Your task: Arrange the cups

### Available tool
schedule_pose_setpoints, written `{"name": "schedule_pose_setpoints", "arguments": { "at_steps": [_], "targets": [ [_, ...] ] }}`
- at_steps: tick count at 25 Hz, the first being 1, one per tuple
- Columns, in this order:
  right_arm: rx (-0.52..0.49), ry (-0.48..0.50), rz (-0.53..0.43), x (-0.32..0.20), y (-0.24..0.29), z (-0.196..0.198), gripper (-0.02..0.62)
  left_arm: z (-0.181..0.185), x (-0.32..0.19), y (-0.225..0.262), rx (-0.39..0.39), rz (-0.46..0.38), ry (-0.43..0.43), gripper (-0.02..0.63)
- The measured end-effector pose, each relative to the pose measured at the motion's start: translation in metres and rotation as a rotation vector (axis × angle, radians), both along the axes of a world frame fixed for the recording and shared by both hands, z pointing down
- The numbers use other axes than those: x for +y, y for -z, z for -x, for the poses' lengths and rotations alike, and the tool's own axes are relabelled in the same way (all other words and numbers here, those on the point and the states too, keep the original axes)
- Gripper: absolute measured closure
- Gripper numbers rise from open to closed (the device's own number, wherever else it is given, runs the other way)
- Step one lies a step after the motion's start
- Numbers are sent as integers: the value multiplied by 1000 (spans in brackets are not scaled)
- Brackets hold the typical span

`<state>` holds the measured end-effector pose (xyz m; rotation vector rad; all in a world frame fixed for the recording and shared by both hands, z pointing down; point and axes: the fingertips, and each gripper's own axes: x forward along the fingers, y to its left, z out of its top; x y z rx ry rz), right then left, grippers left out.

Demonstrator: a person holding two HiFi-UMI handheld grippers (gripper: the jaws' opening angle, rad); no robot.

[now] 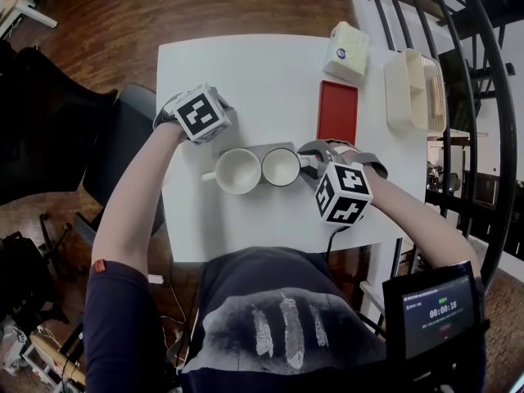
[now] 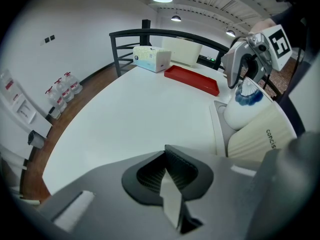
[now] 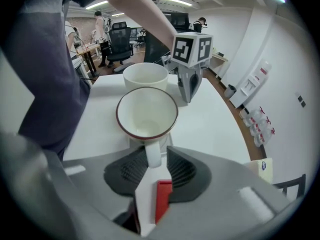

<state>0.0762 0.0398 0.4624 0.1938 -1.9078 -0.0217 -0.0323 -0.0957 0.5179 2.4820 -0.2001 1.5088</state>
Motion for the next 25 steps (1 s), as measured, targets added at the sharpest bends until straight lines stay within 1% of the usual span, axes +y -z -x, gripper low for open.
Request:
{"name": "schedule_pose_setpoints", "arguments": {
  "at_steps": [2, 4, 6, 8, 10, 12, 15, 17, 20, 21, 23, 24, 25],
  "targets": [
    [-7, -3, 13, 1, 5, 0, 467, -1, 1, 2, 10, 5, -2, 591],
    [-4, 6, 44, 4, 9, -2, 437, 4, -1, 0, -13, -7, 6, 591],
    [-3, 24, 71, 7, 17, -5, 431, 9, -6, -4, -45, -24, 15, 591],
    [-26, 25, 103, 4, 29, -9, 431, 5, -5, -2, -26, -19, 11, 591],
    [-62, -7, 150, -5, 39, -15, 431, -3, -1, 2, 15, 0, 2, 591],
    [-94, -77, 175, -28, 43, -23, 431, -2, 0, 1, 14, 6, 4, 591],
    [-107, -163, 135, -77, 45, -34, 431, 1, 0, 1, -8, 1, 3, 591],
    [-107, -182, 98, -107, 46, -32, 431, 0, 0, 1, -3, 8, 3, 591],
    [-92, -181, 79, -136, 39, -20, 431, 2, -1, -1, -6, 8, 19, 591],
    [-85, -171, 78, -140, 34, -15, 446, 0, 1, 0, 1, 10, 18, 591],
    [-70, -144, 85, -141, 22, -5, 562, -4, 3, 3, 13, 10, 9, 591],
    [-63, -130, 97, -140, 15, -1, 591, -4, 3, 4, 8, 8, 8, 591],
    [-58, -115, 115, -137, 7, 4, 591, -1, 1, 4, 1, 3, 13, 591]
  ]
}}
